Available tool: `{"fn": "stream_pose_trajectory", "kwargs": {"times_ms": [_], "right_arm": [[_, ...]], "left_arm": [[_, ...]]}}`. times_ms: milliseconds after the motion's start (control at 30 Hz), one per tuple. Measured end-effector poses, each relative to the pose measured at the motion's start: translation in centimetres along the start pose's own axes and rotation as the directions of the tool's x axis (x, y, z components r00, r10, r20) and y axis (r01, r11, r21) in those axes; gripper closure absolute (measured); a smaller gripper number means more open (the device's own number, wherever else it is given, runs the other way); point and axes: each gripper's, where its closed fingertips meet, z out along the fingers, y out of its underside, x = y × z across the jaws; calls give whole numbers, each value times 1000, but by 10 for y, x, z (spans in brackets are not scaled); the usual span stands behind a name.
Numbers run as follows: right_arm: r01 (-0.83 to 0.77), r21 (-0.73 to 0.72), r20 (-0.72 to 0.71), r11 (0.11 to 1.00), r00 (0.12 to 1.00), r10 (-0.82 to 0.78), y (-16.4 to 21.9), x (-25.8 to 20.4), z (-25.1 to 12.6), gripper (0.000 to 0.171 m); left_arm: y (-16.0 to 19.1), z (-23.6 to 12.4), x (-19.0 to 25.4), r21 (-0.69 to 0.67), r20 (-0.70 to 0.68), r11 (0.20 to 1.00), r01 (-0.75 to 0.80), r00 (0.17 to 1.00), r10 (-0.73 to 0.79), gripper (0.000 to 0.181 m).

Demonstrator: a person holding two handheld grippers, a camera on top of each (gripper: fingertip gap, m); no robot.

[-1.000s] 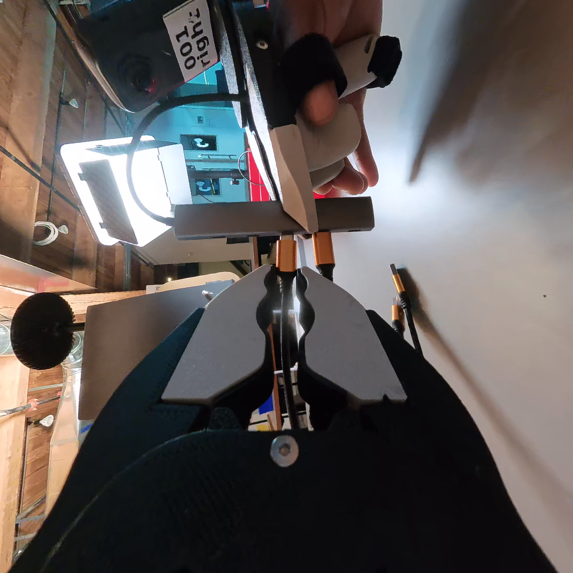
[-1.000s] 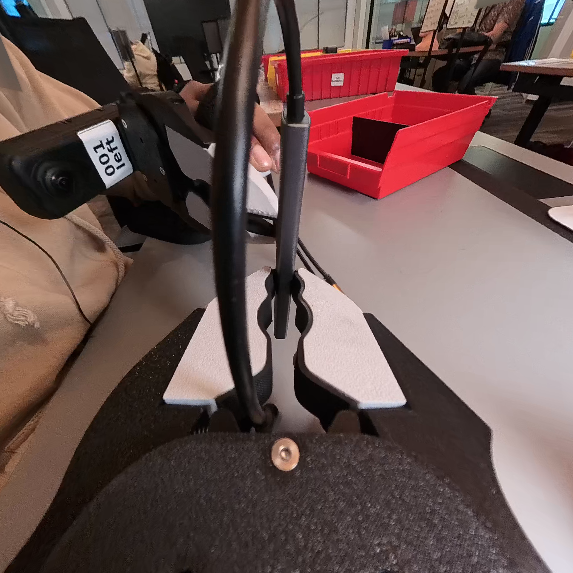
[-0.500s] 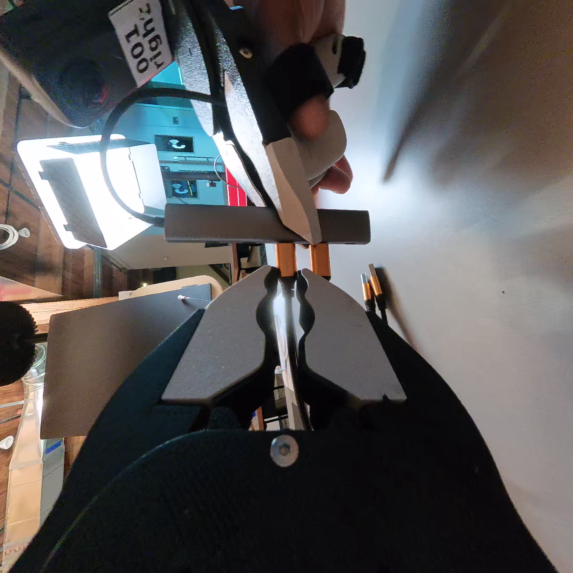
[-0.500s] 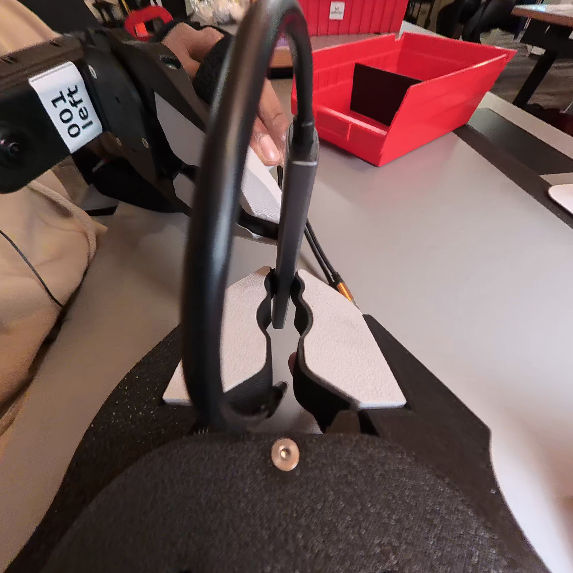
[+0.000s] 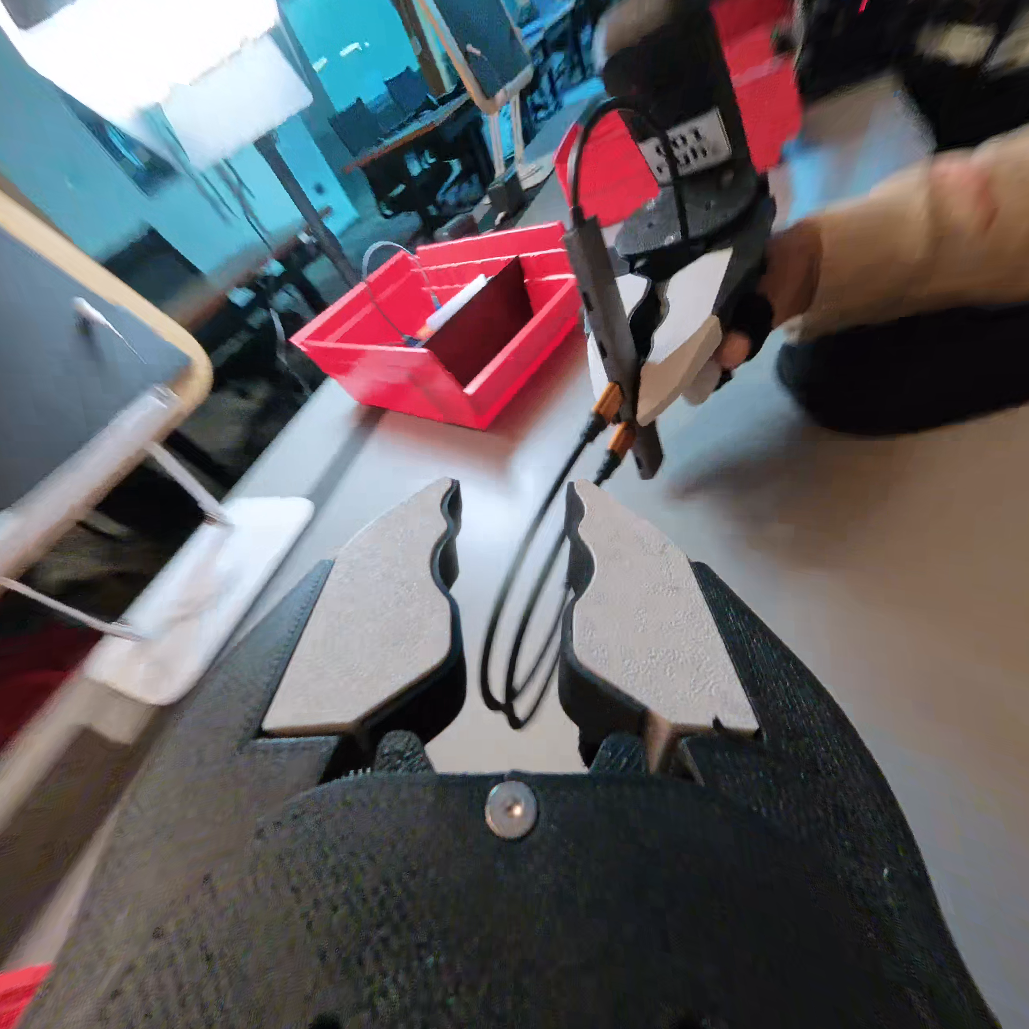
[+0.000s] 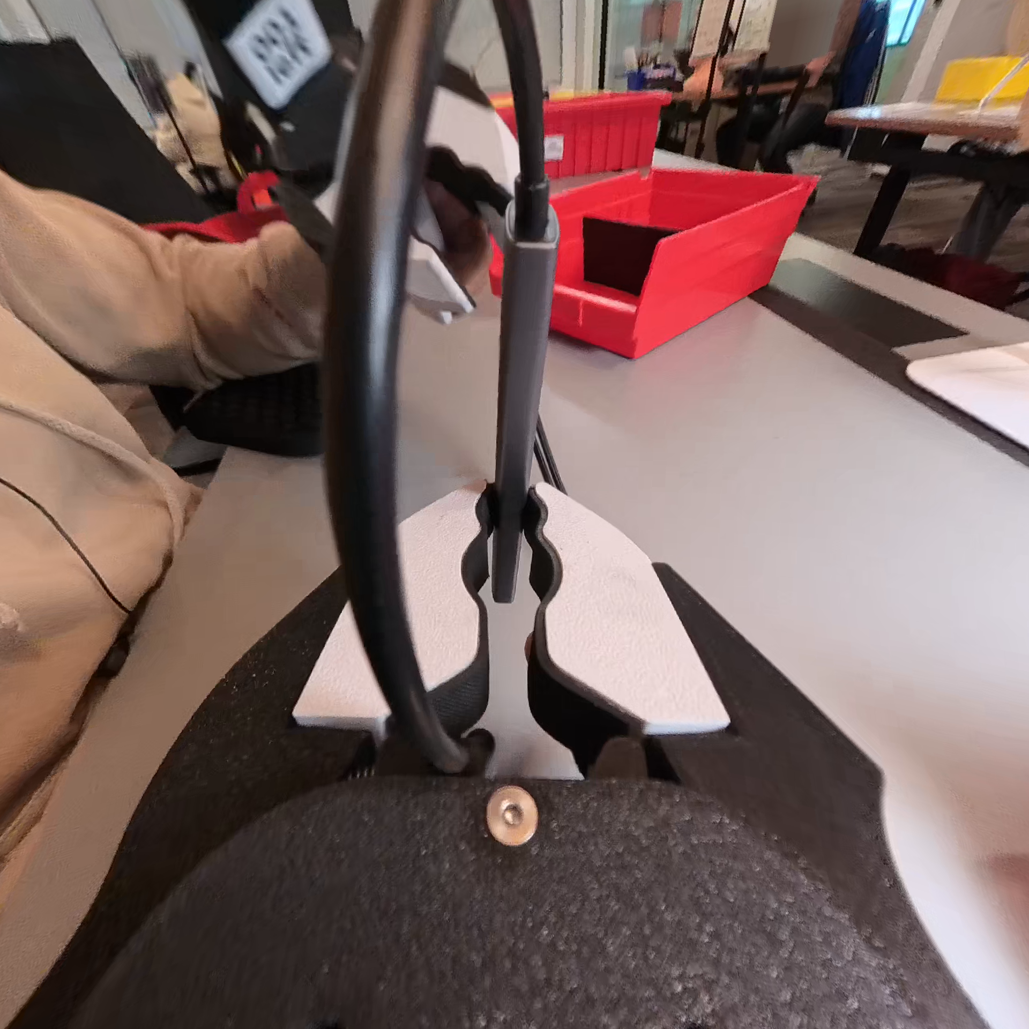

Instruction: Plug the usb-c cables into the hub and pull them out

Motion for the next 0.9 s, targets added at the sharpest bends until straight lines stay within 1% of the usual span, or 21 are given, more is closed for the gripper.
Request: {"fn": "stream_pose_trajectory", "kwargs": {"times_ms": [67, 100, 167, 233, 300, 333, 400, 467, 500, 567, 600, 633, 667, 767, 800, 900], "right_arm": [[6, 98, -5, 995, 1000, -5, -16, -1, -5, 161], [6, 159, -12, 987, 1000, -5, -26, -1, -8, 161], [5, 281, -52, 960, 999, 10, -45, 2, -18, 162], [-2, 400, -83, 917, 996, 38, -62, 5, -31, 161], [-12, 500, -95, 866, 993, 69, -76, 9, -44, 162], [-22, 545, -88, 838, 993, 84, -84, 10, -49, 162], [-66, 611, -40, 789, 993, 114, -96, 7, -53, 162], [-102, 633, 10, 767, 992, 124, -102, 0, -44, 162], [-115, 626, 32, 771, 992, 122, -101, -4, -36, 161], [-114, 606, 31, 787, 992, 120, -96, -11, -19, 162], [-108, 590, 27, 800, 993, 114, -92, -13, -11, 162], [-103, 569, 24, 816, 994, 109, -88, -16, -4, 161], [-96, 557, 21, 825, 995, 102, -85, -18, 0, 161], [-103, 524, 37, 845, 994, 98, -79, -20, 6, 160], [-105, 510, 39, 854, 994, 98, -77, -19, 6, 158], [-76, 462, -12, 884, 996, 92, -73, -7, -3, 144]], "left_arm": [[4, -6, -6, 35, -60, 981, 190, 980, -188, 141], [6, -10, -12, 65, -59, 965, 255, 966, -251, 141], [4, -21, -27, 149, -36, 923, 355, 935, -354, 141], [4, -30, -37, 201, -38, 881, 429, 902, -430, 145], [2, -31, -33, 208, -99, 844, 494, 870, -484, 150], [1, -27, -24, 195, -151, 828, 525, 851, -504, 152], [-3, -11, 4, 136, -289, 792, 595, 789, -543, 148], [-12, 9, 29, 106, -407, 751, 652, 717, -565, 147], [-18, 17, 38, 103, -448, 731, 674, 688, -571, 147], [-31, 28, 46, 118, -507, 686, 718, 638, -580, 148], [-37, 32, 46, 141, -517, 667, 732, 629, -581, 151], [-41, 33, 44, 168, -515, 660, 732, 636, -575, 161], [-41, 33, 41, 186, -496, 675, 714, 661, -563, 169], [-34, 26, 43, 180, -452, 759, 626, 738, -502, 171], [-31, 23, 42, 165, -438, 777, 608, 751, -494, 171], [-19, 10, 37, 81, -445, 810, 581, 748, -492, 171]]}}
